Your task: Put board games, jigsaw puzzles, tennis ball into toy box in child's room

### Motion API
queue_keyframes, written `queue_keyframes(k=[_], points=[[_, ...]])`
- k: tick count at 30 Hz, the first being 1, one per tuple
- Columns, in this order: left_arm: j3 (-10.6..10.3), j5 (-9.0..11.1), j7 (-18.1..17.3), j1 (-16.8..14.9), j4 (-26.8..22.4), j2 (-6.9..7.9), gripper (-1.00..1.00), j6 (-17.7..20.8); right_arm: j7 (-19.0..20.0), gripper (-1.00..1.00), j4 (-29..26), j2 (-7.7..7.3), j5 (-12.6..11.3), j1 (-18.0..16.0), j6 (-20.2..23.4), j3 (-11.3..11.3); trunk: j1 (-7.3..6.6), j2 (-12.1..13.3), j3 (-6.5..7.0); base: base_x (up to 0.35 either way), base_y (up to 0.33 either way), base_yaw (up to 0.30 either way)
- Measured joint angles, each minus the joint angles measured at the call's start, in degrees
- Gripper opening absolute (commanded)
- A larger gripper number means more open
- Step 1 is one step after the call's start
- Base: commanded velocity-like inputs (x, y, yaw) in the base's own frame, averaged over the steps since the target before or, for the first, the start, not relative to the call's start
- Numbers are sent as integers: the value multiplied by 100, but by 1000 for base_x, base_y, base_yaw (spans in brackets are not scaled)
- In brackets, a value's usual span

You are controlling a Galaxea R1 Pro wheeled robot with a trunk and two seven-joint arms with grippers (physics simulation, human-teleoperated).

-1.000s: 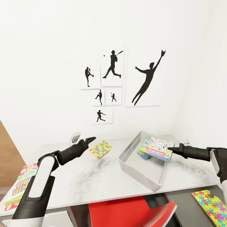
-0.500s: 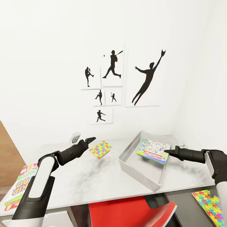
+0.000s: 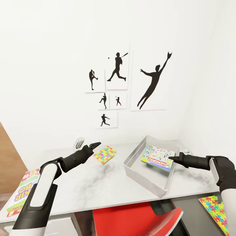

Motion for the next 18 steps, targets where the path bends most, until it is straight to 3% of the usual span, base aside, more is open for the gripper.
queue_keyframes(k=[8,18], points=[[-16,-2,-31,1,-12,-15,100,0,-196,-100,78,31,4,-43,-4,0,-1,0,0,-21,6,0],[-19,-3,-37,0,-20,-10,100,6,-817,-100,130,278,-43,-135,2,-3,-1,0,0,-3,1,0]])
